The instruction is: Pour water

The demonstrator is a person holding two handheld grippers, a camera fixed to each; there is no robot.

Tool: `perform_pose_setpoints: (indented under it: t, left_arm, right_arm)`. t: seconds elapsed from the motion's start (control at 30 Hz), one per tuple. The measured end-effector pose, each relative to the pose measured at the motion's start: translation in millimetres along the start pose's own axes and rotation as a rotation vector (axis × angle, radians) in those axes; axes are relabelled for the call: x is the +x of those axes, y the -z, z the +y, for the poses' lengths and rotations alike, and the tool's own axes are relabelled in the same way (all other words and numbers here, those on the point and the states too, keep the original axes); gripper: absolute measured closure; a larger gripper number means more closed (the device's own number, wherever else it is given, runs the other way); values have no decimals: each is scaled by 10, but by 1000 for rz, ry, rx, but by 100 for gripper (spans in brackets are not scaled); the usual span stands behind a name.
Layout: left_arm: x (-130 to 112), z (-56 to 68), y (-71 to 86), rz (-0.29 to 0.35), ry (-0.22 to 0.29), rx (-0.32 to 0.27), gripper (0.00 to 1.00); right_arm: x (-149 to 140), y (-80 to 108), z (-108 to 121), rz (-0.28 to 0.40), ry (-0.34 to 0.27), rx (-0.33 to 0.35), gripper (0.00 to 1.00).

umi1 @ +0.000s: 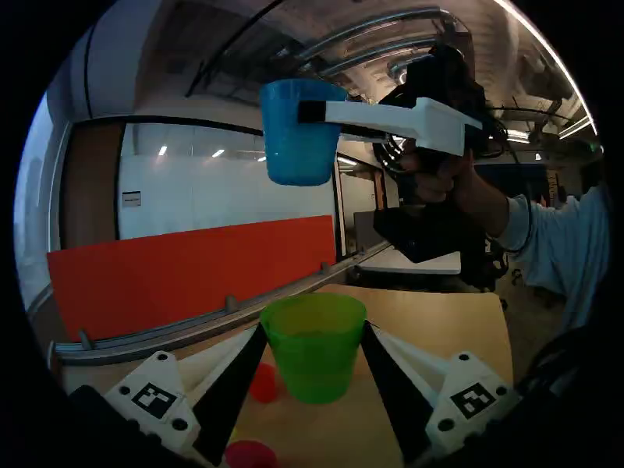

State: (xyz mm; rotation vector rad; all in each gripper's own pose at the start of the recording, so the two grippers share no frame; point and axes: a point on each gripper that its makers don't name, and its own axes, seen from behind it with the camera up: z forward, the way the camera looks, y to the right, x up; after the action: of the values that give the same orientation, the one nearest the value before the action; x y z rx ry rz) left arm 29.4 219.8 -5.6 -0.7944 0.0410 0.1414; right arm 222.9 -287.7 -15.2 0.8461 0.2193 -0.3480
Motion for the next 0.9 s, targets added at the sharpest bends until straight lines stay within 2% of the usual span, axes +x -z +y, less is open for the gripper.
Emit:
perform_pose_setpoints:
  t: [0.33, 0.7, 0.9]
  left_arm:
    - [24, -9, 15, 4, 0, 6, 14]
    - [28, -30, 55, 7, 2, 22, 14]
    - [-11, -42, 100, 4, 6, 34, 14]
  right_arm:
    - [-38, -6, -3, -4, -162, 16, 11]
    - [-107, 59, 54, -5, -198, 3, 11]
    - [-281, 133, 76, -30, -202, -14, 11]
